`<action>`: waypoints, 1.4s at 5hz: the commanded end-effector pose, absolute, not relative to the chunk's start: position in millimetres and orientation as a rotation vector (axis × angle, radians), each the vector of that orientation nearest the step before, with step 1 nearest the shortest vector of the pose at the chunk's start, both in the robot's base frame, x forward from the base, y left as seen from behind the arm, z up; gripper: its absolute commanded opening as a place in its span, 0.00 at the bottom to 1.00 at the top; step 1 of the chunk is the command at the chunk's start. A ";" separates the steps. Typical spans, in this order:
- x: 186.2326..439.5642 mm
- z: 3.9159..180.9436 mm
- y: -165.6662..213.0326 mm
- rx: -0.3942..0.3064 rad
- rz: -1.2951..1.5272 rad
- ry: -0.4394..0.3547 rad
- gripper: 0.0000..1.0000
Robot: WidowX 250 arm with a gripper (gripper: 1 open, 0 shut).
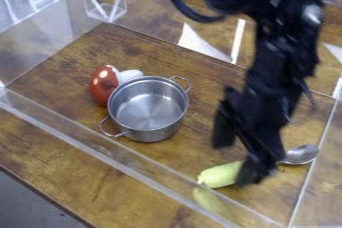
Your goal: Move the green spoon to the left
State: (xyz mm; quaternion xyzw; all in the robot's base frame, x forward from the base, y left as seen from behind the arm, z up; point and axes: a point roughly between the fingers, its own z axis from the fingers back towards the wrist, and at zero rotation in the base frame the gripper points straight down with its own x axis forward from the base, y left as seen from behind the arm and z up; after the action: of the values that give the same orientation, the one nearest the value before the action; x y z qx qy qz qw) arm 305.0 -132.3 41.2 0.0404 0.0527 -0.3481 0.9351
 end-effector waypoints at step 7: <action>320.5 45.5 -134.2 0.072 -0.895 0.065 1.00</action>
State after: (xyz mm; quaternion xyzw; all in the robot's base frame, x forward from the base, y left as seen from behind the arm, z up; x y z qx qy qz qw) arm 319.0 -130.3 33.1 0.0344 0.0521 -0.4253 0.9029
